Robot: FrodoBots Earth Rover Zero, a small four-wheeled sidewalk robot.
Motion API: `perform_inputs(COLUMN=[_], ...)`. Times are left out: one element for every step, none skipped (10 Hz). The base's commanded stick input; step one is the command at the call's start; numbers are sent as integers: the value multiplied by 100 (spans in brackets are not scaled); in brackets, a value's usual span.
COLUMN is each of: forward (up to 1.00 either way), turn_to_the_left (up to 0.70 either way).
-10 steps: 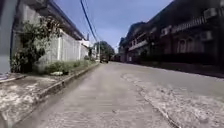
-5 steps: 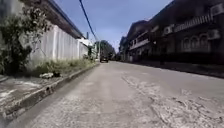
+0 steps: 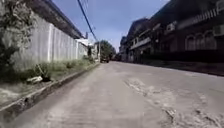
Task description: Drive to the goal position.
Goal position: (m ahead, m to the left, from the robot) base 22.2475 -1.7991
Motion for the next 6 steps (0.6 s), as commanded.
perform_inputs(forward=[100,100,100,100,100,100], turn_to_the_left=[3,4,5,7,8,8])
